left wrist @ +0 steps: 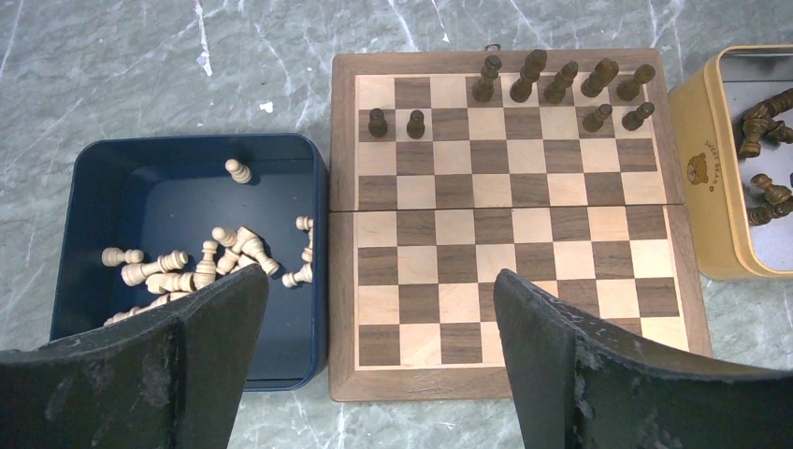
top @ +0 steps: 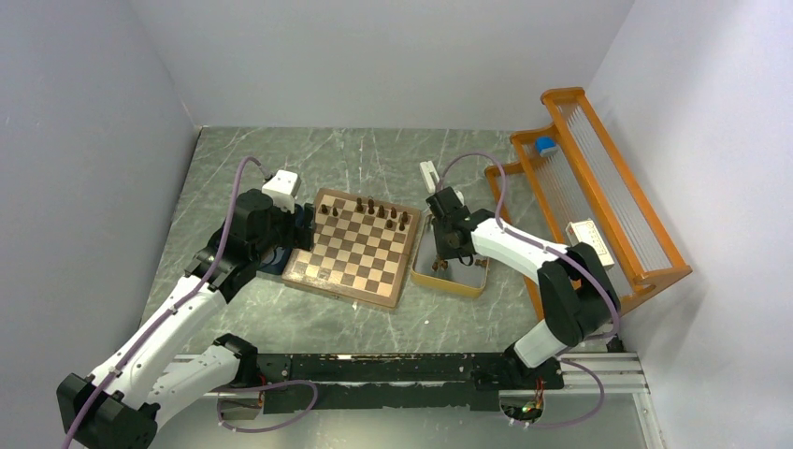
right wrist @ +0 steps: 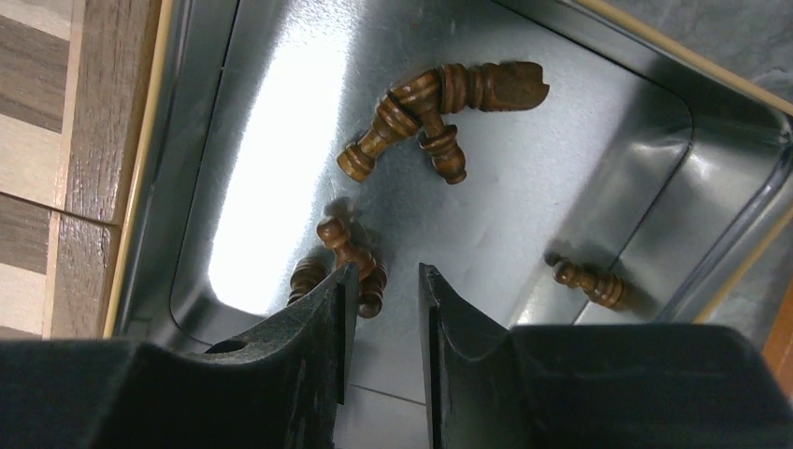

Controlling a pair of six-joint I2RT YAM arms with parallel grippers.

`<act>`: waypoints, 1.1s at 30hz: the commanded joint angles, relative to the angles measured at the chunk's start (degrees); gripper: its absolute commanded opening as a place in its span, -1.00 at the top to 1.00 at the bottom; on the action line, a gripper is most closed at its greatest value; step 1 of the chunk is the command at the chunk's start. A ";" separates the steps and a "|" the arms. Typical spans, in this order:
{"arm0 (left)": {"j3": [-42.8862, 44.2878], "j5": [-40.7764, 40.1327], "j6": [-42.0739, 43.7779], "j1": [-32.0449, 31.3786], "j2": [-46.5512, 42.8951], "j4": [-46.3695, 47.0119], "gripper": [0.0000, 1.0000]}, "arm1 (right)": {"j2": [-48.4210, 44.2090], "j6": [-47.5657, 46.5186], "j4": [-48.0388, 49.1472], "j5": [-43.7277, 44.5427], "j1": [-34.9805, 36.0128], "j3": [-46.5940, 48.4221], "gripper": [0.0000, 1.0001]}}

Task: Set up the chess pieces on the board
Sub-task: Pick up the chess piece from the storage box.

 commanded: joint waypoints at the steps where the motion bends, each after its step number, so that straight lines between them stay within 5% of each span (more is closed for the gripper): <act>1: -0.34 0.49 0.36 -0.18 -0.82 1.94 -0.88 | 1.18 -0.27 2.67 -0.85 -0.43 -0.32 0.32; 17: -0.34 0.14 0.42 -0.13 -0.88 1.94 -0.88 | 2.08 0.49 2.19 -1.23 -0.41 -1.24 0.53; 22: -0.26 0.16 0.43 -0.20 -0.89 1.94 -0.88 | 0.33 0.71 0.62 -1.32 -0.43 -0.71 0.36; 33: -0.28 0.40 0.45 -0.16 -0.86 1.95 -0.87 | 0.35 1.12 -0.20 -3.21 -0.38 -1.13 0.37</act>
